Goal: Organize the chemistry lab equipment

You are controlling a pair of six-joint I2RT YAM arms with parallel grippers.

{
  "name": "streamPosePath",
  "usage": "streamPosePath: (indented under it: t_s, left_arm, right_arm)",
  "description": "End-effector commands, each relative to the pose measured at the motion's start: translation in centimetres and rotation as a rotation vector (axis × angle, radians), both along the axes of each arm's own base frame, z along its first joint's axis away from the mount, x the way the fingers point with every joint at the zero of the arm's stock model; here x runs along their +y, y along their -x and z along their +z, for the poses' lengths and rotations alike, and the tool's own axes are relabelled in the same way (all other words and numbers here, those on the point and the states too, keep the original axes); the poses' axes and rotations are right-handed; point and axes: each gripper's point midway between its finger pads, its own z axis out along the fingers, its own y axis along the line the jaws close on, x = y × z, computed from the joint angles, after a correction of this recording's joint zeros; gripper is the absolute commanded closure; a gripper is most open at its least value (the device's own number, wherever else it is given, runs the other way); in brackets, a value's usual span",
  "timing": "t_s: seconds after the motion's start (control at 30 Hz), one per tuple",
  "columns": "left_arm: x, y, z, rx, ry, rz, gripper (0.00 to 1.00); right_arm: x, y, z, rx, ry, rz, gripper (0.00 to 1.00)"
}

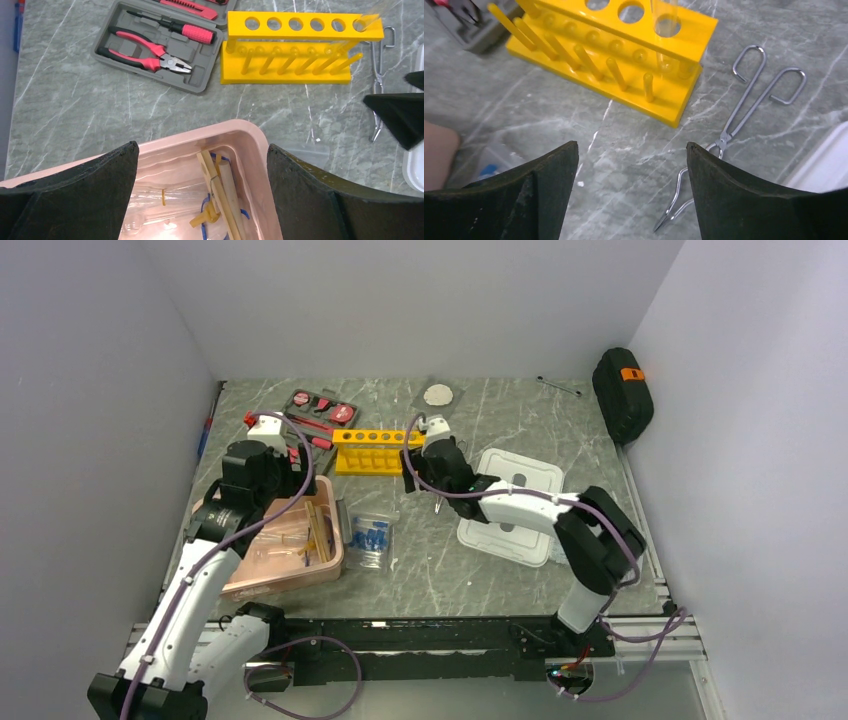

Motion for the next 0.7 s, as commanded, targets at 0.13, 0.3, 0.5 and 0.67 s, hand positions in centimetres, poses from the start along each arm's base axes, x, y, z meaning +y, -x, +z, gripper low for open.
streamPosePath:
  t_s: [0.13, 0.3, 0.5, 0.67]
  left_arm:
    - [0.5, -0.2, 1.6, -0.051, -0.012, 0.020, 0.01]
    - [0.4, -0.1, 1.9, -0.074, -0.002, 0.017, 0.01]
    - [0.5, -0.1, 1.9, -0.078, 0.003, 0.019, 0.01]
    - [0.7, -0.2, 1.7, -0.068, 0.006, 0.033, 0.01]
  right_arm:
    - [-5.1, 0.6, 0.5, 0.072, 0.024, -0.246, 0.19]
    - [-6.5, 0.2, -1.9, 0.137, 0.002, -0.321, 0.21]
    - [-5.9, -0.2, -5.0, 0.234, 0.087, -0.330, 0.22]
    - [-5.4, -0.7, -7.1, 0.288, 0.110, -0.333, 0.25]
